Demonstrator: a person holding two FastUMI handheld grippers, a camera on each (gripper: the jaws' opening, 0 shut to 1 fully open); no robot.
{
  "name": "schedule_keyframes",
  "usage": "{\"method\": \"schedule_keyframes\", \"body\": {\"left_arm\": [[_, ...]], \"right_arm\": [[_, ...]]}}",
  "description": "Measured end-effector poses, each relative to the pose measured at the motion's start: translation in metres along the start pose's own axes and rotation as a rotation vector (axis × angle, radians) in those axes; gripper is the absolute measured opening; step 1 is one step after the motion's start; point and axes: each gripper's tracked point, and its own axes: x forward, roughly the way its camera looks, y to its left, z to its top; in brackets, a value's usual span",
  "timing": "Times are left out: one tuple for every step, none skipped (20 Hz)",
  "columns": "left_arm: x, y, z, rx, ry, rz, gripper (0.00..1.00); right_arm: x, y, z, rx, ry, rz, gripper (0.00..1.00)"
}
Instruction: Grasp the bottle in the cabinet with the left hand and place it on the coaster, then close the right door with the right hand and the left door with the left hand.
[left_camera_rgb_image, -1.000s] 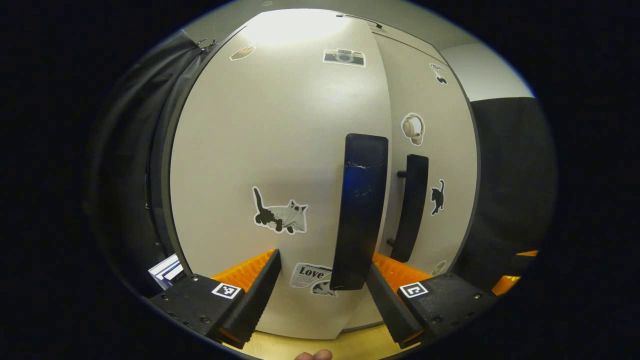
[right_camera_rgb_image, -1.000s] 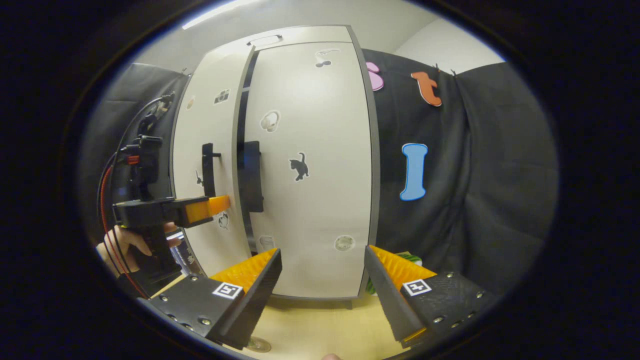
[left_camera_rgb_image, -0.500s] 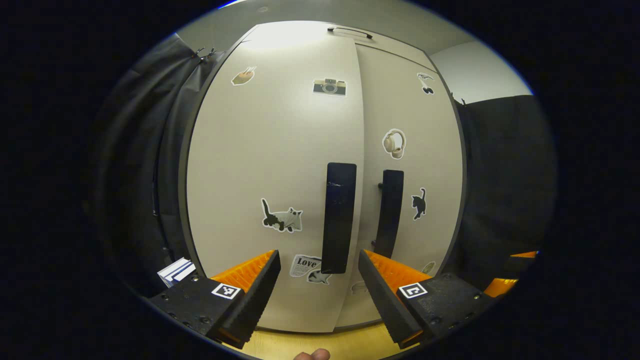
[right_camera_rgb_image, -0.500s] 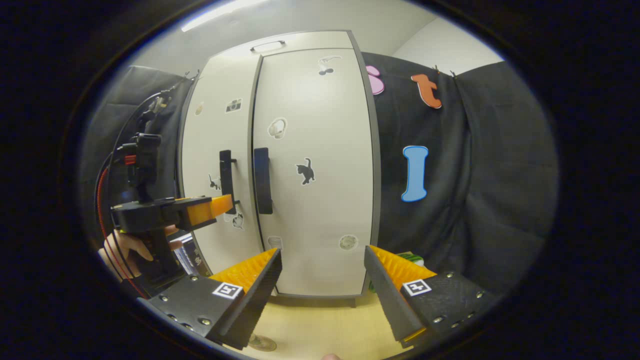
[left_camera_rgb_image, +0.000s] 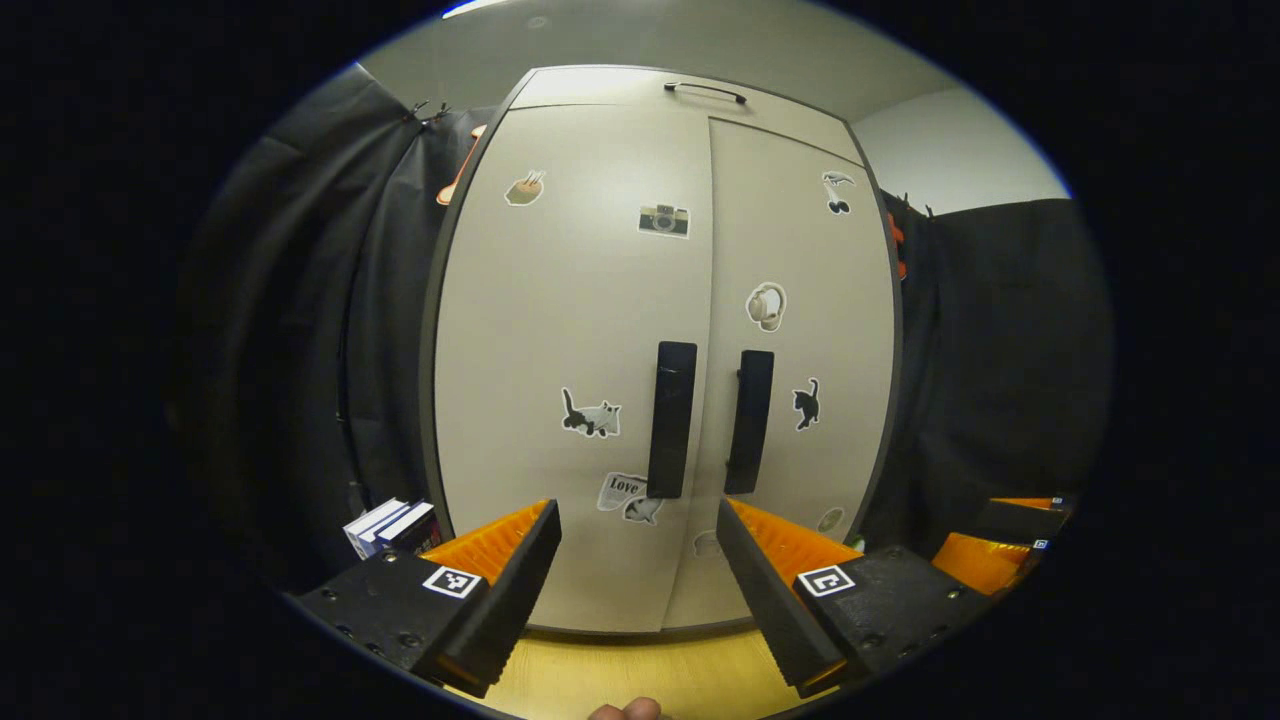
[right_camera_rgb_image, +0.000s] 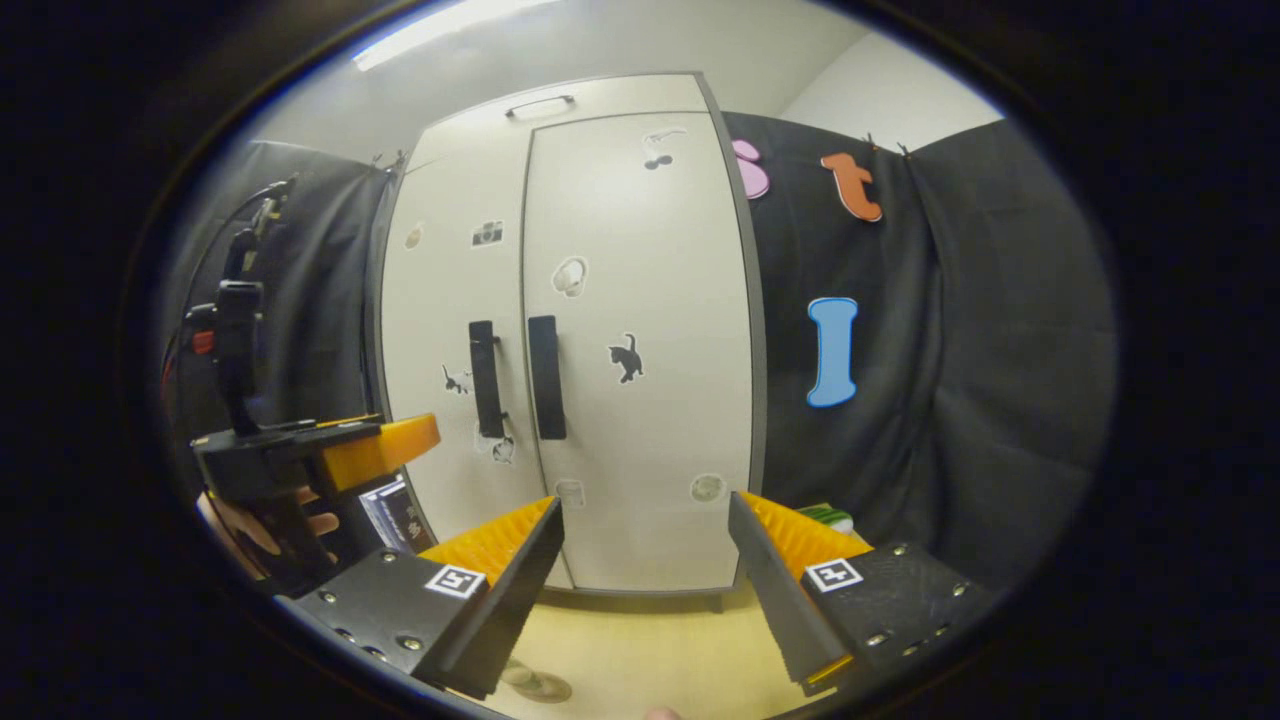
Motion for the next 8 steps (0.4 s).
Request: {"method": "schedule_keyframes", "body": {"left_arm": [[-0.008,0.002,0.002,-0.004,-0.009,0.008,0.99],[-0.016,0.002,0.004,-0.006,-0.009,0.014,0.99],[-0.025,0.003,0.003,-0.010,-0.005,0.018,0.99],[-0.033,0.004,0.004,-0.013,-0.005,0.027,0.99],[-0.042,0.005,0.006,-0.019,-0.009,0.032,0.99],[-0.050,0.005,0.007,-0.018,-0.015,0.037,0.99],[-0.057,0.006,0.007,-0.014,-0.013,0.047,0.99],[-0.064,0.005,0.006,-0.007,-0.009,0.049,0.99]], "right_arm": [[-0.002,0.000,0.002,0.002,-0.002,-0.002,1.00],[-0.004,0.002,0.003,0.006,-0.004,0.000,1.00],[-0.008,0.002,0.005,0.008,-0.005,0.001,0.97],[-0.010,0.003,0.008,0.009,-0.008,-0.001,1.00],[-0.013,0.004,0.009,0.009,-0.010,-0.002,1.00],[-0.016,0.004,0.010,0.007,-0.008,-0.005,1.00],[-0.019,0.004,0.012,0.006,-0.009,-0.008,1.00],[-0.021,0.004,0.014,0.008,-0.012,-0.012,1.00]]}}
